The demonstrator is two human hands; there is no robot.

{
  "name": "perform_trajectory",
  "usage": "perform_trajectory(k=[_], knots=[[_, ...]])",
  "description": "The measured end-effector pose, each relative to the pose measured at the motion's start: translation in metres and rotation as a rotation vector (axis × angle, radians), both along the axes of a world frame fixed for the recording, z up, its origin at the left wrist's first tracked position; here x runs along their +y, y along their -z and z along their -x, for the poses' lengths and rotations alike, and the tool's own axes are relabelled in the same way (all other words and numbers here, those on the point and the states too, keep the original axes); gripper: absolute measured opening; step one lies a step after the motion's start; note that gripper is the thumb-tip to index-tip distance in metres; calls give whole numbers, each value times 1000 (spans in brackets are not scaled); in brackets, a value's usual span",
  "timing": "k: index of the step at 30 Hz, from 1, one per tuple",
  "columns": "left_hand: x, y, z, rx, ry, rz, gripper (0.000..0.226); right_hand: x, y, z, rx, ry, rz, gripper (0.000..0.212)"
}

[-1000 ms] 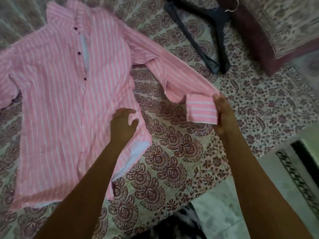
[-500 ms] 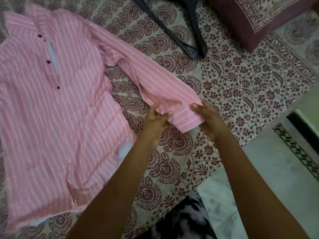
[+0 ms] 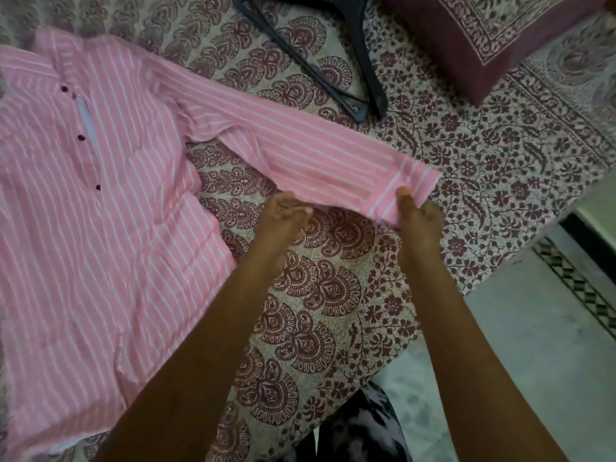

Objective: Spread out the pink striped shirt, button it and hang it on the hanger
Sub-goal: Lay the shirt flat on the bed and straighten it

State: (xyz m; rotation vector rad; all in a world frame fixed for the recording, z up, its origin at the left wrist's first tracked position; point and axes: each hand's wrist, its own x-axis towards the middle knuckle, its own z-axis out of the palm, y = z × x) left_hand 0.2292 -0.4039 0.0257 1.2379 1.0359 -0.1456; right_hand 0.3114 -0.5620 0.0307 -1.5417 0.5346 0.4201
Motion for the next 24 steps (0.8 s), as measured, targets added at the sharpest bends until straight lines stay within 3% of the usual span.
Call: perform_trajectory(k=[3,6,13,15,19,24], knots=[[32,9,-7,54,-59,-93,35,-7,-9,-33,-217,29,35,6],[53,15,-19,52,-79,-157,30,-13,-6,-78,-294,168,35,5],[75,36,-39,61,-41,-288,27,-14,32,-131,-203,226,201,7],[85,43,-42,78,-8,-377,21,-16,47,-139,-196,192,263,17],[102,53,-43,94,22,-483,21,-20,69,-141,-171,158,418,30],[114,59,-41,89,40,-528,21,-22,89,-132,-110,139,538,28]])
